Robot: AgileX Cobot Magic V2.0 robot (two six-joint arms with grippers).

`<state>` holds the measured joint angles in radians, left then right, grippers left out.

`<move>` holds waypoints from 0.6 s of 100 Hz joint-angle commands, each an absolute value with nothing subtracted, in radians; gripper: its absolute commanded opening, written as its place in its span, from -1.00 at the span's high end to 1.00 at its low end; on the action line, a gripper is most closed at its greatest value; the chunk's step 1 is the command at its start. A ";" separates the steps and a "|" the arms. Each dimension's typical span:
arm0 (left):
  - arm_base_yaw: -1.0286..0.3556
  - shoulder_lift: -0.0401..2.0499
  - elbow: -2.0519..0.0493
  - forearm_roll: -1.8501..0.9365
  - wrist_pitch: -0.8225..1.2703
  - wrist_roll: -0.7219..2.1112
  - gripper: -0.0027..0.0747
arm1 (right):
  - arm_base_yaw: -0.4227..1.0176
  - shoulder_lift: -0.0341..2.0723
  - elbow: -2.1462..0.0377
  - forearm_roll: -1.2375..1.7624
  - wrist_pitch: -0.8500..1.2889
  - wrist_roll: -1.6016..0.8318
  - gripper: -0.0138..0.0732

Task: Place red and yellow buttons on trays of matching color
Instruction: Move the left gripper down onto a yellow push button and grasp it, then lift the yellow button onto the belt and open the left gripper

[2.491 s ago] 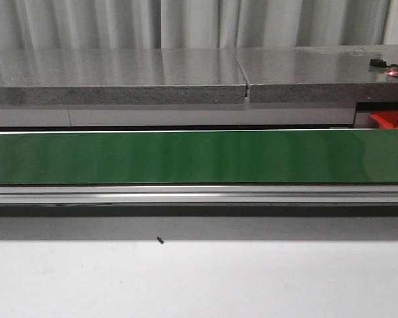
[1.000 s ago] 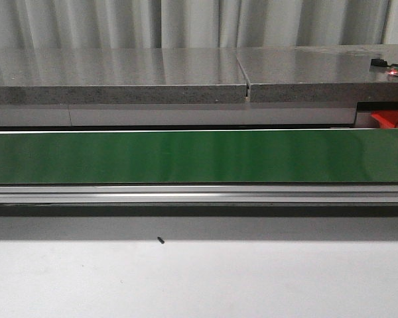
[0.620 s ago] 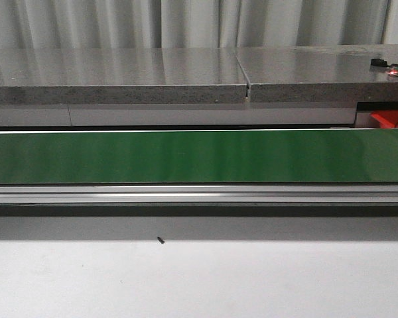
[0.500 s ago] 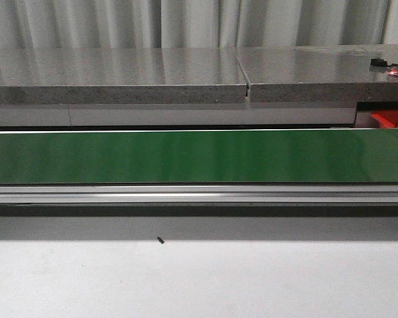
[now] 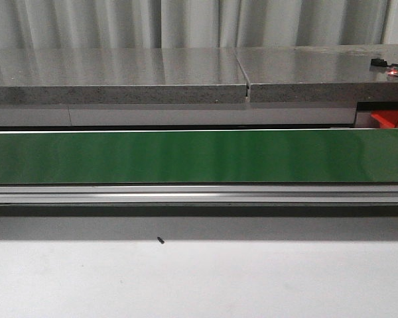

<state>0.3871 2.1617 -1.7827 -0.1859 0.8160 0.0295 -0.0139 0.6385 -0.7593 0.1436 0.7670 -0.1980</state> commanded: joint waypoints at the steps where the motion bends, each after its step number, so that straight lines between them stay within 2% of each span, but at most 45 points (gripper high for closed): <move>1: 0.390 2.116 -1.816 -0.218 0.767 0.032 -0.64 | -0.021 0.637 -0.785 0.147 0.707 -0.199 0.84; 35: 0.390 2.143 -1.816 -0.247 0.742 0.032 -0.60 | -0.021 0.637 -0.785 0.147 0.707 -0.199 0.84; 49: 0.390 2.143 -1.816 -0.247 0.741 0.032 -0.36 | -0.021 0.637 -0.785 0.147 0.707 -0.199 0.84; 60: 0.390 2.143 -1.816 -0.247 0.741 0.032 -0.08 | -0.021 0.637 -0.785 0.147 0.707 -0.199 0.84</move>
<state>0.3871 2.2072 -1.7842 -0.2258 0.7785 0.0295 -0.0139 0.6385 -0.7593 0.1436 0.7670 -0.1980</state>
